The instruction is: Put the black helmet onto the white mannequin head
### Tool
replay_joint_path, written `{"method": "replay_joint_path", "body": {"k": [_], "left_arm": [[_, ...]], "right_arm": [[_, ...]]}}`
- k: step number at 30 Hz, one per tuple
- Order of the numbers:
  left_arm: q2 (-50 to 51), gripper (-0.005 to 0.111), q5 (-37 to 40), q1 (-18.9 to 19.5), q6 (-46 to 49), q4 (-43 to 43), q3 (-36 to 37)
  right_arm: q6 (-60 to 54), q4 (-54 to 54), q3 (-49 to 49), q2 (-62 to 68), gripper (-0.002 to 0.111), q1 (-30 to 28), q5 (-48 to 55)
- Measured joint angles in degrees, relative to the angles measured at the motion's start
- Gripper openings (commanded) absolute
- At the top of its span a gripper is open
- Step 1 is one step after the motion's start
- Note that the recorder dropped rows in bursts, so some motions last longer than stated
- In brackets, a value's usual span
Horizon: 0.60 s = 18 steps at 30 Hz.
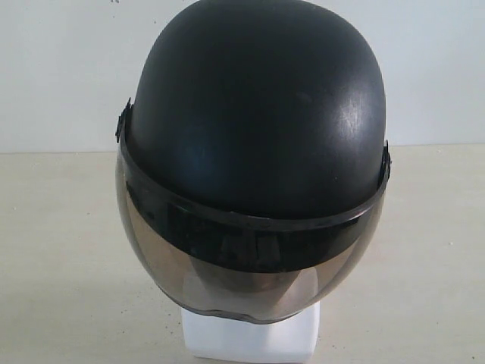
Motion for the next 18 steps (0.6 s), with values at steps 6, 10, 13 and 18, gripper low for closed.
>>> {"method": "replay_joint_path", "body": {"k": [6, 10, 13, 18], "left_arm": [[0.0, 0.004, 0.0, 0.0, 0.11, 0.0, 0.0], [0.0, 0.004, 0.0, 0.0, 0.11, 0.0, 0.0], [0.0, 0.004, 0.0, 0.0, 0.11, 0.0, 0.0], [-0.58, 0.004, 0.12, 0.0, 0.11, 0.0, 0.0]], "right_arm": [[0.0, 0.0, 0.0, 0.0, 0.0, -0.09, 0.0], [0.0, 0.0, 0.0, 0.0, 0.0, -0.09, 0.0], [0.0, 0.0, 0.0, 0.0, 0.0, -0.09, 0.0], [0.11, 0.0, 0.0, 0.0, 0.0, -0.09, 0.0]]}}
